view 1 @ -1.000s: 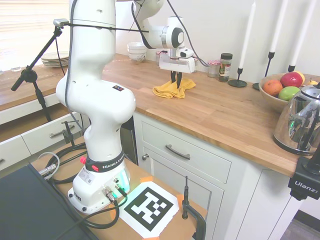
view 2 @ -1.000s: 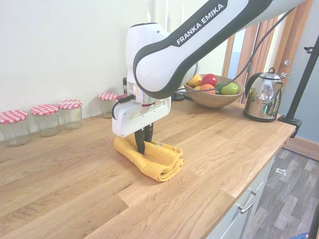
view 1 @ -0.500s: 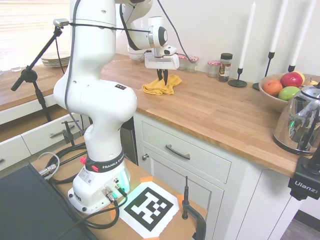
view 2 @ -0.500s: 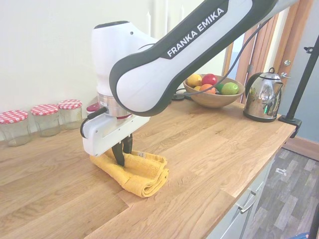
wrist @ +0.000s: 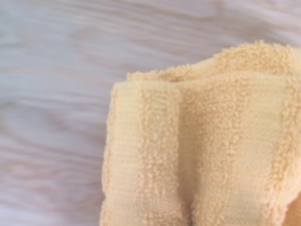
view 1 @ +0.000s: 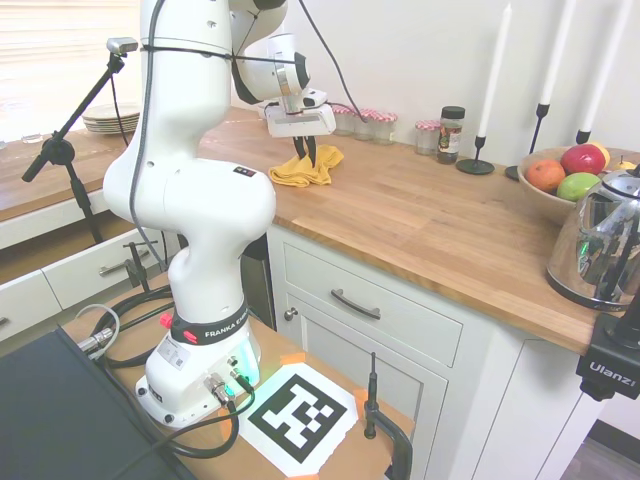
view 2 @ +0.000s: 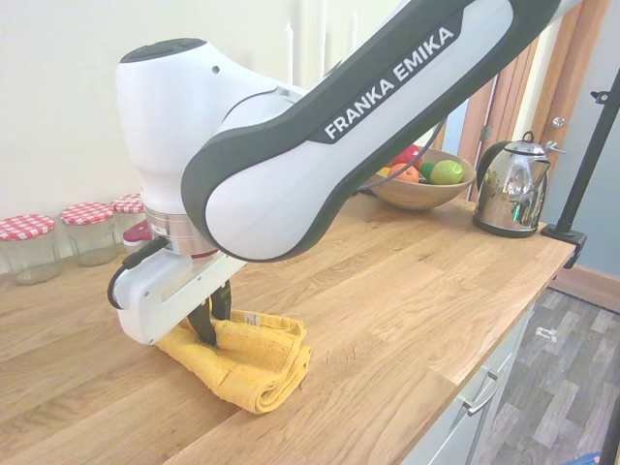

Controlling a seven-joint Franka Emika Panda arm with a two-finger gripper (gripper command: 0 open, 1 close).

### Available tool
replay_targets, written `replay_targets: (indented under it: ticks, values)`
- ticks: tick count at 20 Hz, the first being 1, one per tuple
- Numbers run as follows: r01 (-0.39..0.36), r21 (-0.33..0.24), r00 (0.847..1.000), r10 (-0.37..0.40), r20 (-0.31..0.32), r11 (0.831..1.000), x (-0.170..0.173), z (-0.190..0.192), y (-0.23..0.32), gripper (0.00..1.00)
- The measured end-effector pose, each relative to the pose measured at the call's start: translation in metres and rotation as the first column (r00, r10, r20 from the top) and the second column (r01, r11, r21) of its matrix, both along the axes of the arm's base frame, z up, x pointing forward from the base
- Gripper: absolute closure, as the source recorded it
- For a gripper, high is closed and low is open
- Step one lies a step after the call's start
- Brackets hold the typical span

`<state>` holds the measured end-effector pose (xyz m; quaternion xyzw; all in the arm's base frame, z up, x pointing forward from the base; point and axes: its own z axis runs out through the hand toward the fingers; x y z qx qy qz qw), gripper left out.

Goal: Wipe the counter

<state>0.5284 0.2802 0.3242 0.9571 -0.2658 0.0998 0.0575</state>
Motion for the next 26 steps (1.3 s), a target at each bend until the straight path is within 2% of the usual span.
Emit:
replay_targets:
  ticks: [6, 12, 20, 26]
  values:
    - [0.007, 0.002, 1.000, -0.007, -0.002, 1.000, 0.000, 0.000, 0.002, 1.00]
    - [0.059, 0.049, 0.998, -0.058, -0.028, 0.997, 0.011, 0.002, -0.020, 1.00]
    - [0.128, 0.082, 0.991, -0.124, -0.051, 0.988, 0.049, 0.005, -0.119, 1.00]
    - [0.172, 0.106, 0.984, -0.166, -0.063, 0.979, 0.062, 0.007, -0.198, 1.00]
